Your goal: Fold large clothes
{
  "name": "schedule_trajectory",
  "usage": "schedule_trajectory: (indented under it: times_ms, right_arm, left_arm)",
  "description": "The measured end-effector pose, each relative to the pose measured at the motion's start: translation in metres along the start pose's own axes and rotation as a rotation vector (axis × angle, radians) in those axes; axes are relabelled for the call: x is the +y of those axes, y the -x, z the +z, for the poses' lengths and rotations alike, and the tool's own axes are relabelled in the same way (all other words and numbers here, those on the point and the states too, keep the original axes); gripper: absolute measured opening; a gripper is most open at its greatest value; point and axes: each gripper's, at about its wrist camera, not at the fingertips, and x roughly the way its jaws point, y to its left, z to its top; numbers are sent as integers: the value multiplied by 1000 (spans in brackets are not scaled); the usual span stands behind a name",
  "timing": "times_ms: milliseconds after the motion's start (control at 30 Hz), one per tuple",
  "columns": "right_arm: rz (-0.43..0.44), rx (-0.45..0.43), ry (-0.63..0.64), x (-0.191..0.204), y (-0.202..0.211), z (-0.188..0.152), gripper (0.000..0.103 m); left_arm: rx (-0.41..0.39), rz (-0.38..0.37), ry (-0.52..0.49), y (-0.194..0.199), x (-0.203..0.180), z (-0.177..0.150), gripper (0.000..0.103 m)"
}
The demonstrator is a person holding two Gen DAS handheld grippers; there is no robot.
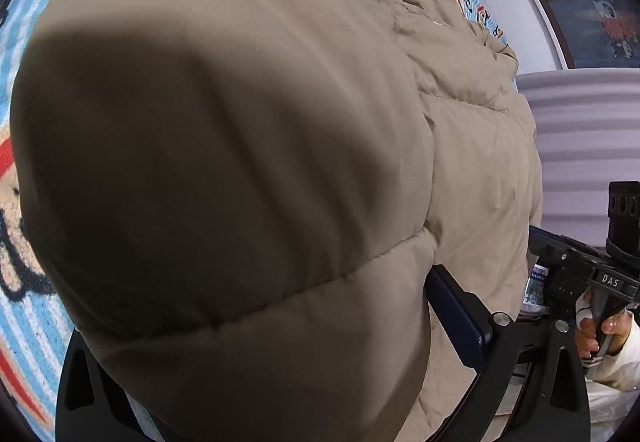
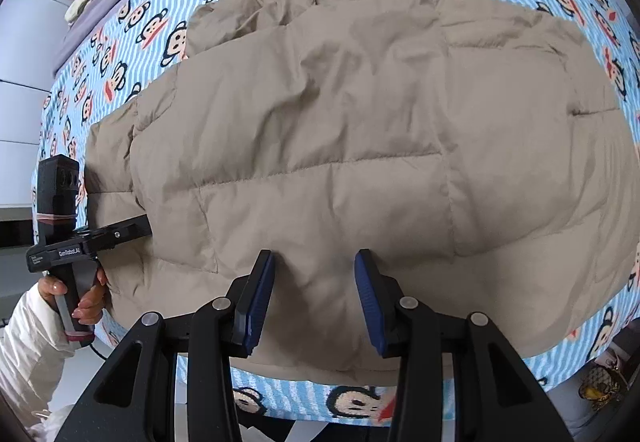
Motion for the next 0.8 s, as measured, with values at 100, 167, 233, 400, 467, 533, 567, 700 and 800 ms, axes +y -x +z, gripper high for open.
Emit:
schedule_trajectory:
  times_ms: [100,167,233,400,467,533,567,700,800]
  right_arm:
    - [-36,-62,17,0,11,5,45]
    - [-43,-104,29,-1,17,11,39]
    - [-55,-132,55,-1,17,20,28]
    - [-37,-168,94,-2,0,57,23]
    - [-13,-170,88,-4,-12,71,21]
    - [16,-166,72,-6,-22,82,21]
    - [34,-163,62,-9,-26,88,21]
    - [120,-126,-3,-25,-44,104,21]
    - [182,-95,-47,-38,-56,110,17]
  left_arm:
    - [-12,-25,-18,2,-3,0,79]
    - [1,-141,21,6,0,-2,40]
    - [-17,-141,23,14,-7,-1,31]
    - [-56,-121,18,39,-47,-5,29]
    - [-78,-128,33,52,-69,-6,29]
    - [-100,-134,38,63,-98,-6,29]
    - [-109,-134,32,67,-114,-5,29]
    - [-122,-122,-4,70,-190,3,29]
    - [-131,-74,-23,57,-251,13,29]
